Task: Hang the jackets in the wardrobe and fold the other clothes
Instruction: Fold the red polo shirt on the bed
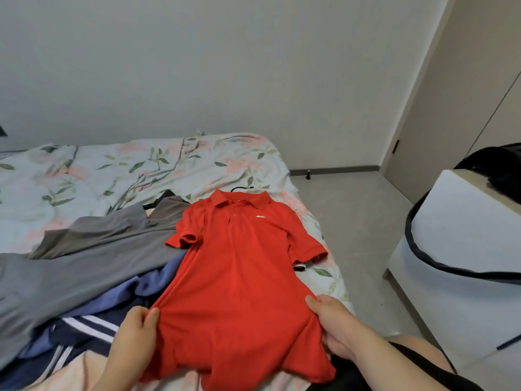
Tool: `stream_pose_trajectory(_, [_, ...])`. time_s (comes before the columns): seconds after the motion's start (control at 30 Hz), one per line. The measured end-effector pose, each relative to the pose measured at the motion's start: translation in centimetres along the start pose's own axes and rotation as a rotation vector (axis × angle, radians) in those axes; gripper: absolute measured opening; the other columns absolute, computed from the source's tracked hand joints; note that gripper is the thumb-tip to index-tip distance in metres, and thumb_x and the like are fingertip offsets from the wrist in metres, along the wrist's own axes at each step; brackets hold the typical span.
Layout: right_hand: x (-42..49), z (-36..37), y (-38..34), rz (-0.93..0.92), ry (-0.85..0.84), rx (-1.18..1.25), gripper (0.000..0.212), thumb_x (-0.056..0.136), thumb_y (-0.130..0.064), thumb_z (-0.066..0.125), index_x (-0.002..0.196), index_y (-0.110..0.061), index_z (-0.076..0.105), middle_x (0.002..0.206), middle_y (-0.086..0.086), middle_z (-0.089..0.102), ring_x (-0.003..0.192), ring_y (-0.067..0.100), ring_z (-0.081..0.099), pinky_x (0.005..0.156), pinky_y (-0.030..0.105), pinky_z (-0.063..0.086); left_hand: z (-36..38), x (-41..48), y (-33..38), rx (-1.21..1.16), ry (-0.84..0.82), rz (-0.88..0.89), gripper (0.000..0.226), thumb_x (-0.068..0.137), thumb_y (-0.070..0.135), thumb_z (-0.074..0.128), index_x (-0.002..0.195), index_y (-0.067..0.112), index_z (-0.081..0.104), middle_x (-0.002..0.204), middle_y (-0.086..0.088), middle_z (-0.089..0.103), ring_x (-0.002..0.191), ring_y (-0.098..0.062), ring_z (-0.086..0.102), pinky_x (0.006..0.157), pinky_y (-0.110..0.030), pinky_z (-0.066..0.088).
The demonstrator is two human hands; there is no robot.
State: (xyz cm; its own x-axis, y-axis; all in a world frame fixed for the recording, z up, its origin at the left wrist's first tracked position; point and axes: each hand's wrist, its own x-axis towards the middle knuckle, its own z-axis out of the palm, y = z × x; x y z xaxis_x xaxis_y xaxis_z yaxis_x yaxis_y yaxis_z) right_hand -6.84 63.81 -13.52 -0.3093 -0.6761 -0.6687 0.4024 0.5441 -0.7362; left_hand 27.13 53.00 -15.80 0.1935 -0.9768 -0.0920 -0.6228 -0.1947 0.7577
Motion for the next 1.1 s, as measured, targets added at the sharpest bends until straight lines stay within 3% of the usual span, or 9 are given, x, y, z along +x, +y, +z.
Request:
stream_pose_trajectory(0.1, [-1.4, -0.7, -0.8, 0.138, -0.126, 0.140, 0.024, 0.096, -0.012, 0.058, 0.108, 0.005, 0.069, 0.107, 0.025, 0.071, 0.092, 0.035, 0.070, 0.086, 0.047, 0.055, -1.5, -0.2, 0.2, -0.212, -0.148, -0.067, 0.035, 0.086, 0.026, 0.075, 0.072, 0.003, 0.054, 0.061, -0.009, 0.056, 0.060, -0.022, 0.049, 0.062, -0.038, 0.037])
stream_pose_trajectory(0.3, [-2.9, -1.5, -0.8, 0.185, -0.229, 0.113, 0.034, 0.071, 0.000, 0.059, 0.101, 0.007, 0.073, 0.109, 0.027, 0.068, 0.089, 0.039, 0.069, 0.088, 0.050, 0.053, -4.6, -2.2, 0.5, -0.579, -0.712, -0.426, 0.033, 0.077, 0.007, 0.070, 0.108, -0.007, 0.071, 0.111, -0.033, 0.067, 0.093, -0.047, 0.069, 0.076, -0.048, 0.060])
stream_pose_trajectory(0.47, [-2.1, -3.5, -1.0, 0.081, 0.022, 0.227, 0.013, 0.087, 0.003, 0.055, 0.095, 0.004, 0.065, 0.080, 0.022, 0.071, 0.067, 0.034, 0.067, 0.080, 0.051, 0.052, -6.6, -2.2, -0.8, -0.609, -0.581, -0.519, 0.027, 0.090, 0.017, 0.057, 0.101, -0.004, 0.071, 0.100, -0.032, 0.070, 0.070, -0.041, 0.072, 0.060, -0.048, 0.060])
stream_pose_trajectory(0.53, [-1.6, -4.4, -0.7, -0.004, 0.232, 0.097, 0.006, 0.083, 0.005, 0.063, 0.087, 0.002, 0.066, 0.080, 0.020, 0.070, 0.069, 0.032, 0.065, 0.078, 0.047, 0.054, -7.7, -2.3, -1.4, -0.417, -0.575, -0.469, 0.024, 0.089, 0.014, 0.064, 0.099, -0.006, 0.071, 0.093, -0.031, 0.071, 0.070, -0.040, 0.071, 0.068, -0.044, 0.058])
stream_pose_trajectory(0.63, [-1.1, -4.9, 0.3, -0.177, 0.484, -0.350, 0.008, 0.071, 0.006, 0.066, 0.073, -0.002, 0.065, 0.073, 0.015, 0.067, 0.069, 0.029, 0.062, 0.061, 0.030, 0.047, -7.7, -2.4, -1.8, 0.135, -0.571, -0.187, 0.015, 0.079, 0.018, 0.082, 0.065, 0.017, 0.079, 0.066, 0.001, 0.074, 0.072, -0.017, 0.068, 0.067, -0.020, 0.050])
stream_pose_trajectory(0.7, [-1.2, -4.2, 0.8, -0.169, 0.438, -0.571, 0.014, 0.071, -0.004, 0.061, 0.084, -0.007, 0.063, 0.082, 0.010, 0.066, 0.078, 0.029, 0.063, 0.070, 0.032, 0.051, -6.9, -2.2, -1.2, 0.393, -0.538, -0.101, 0.025, 0.083, 0.028, 0.078, 0.060, 0.018, 0.075, 0.058, 0.009, 0.069, 0.069, -0.007, 0.065, 0.055, -0.013, 0.043])
stream_pose_trajectory(0.8, [-1.4, -3.0, 0.7, -0.122, 0.440, -0.929, 0.040, 0.072, -0.029, 0.055, 0.112, -0.023, 0.051, 0.113, 0.004, 0.057, 0.107, 0.028, 0.056, 0.087, 0.034, 0.047, -5.5, -0.4, 0.5, 0.413, -0.332, -0.020, 0.040, 0.084, 0.035, 0.072, 0.056, 0.011, 0.058, 0.050, 0.000, 0.060, 0.056, -0.019, 0.061, 0.049, -0.026, 0.042])
stream_pose_trajectory(0.97, [-0.1, 0.6, -0.2, -0.655, 0.411, -1.176, 0.039, 0.084, -0.030, 0.057, 0.122, -0.024, 0.057, 0.127, -0.004, 0.052, 0.121, 0.019, 0.047, 0.103, 0.031, 0.037, -2.7, 4.8, 4.9, 0.286, -0.088, 0.136, 0.049, 0.083, 0.045, 0.066, 0.054, 0.014, 0.041, 0.044, -0.001, 0.047, 0.047, -0.021, 0.048, 0.049, -0.033, 0.034])
stream_pose_trajectory(1.1, [2.1, 5.5, -1.1, -0.830, 0.121, -1.239, 0.041, 0.087, -0.027, 0.053, 0.128, -0.026, 0.053, 0.136, -0.012, 0.041, 0.132, 0.009, 0.038, 0.111, 0.021, 0.028, -0.7, 9.2, 8.4, 0.224, -0.053, 0.118, 0.044, 0.084, 0.054, 0.061, 0.093, 0.012, 0.063, 0.095, -0.009, 0.071, 0.087, -0.028, 0.063, 0.074, -0.036, 0.045])
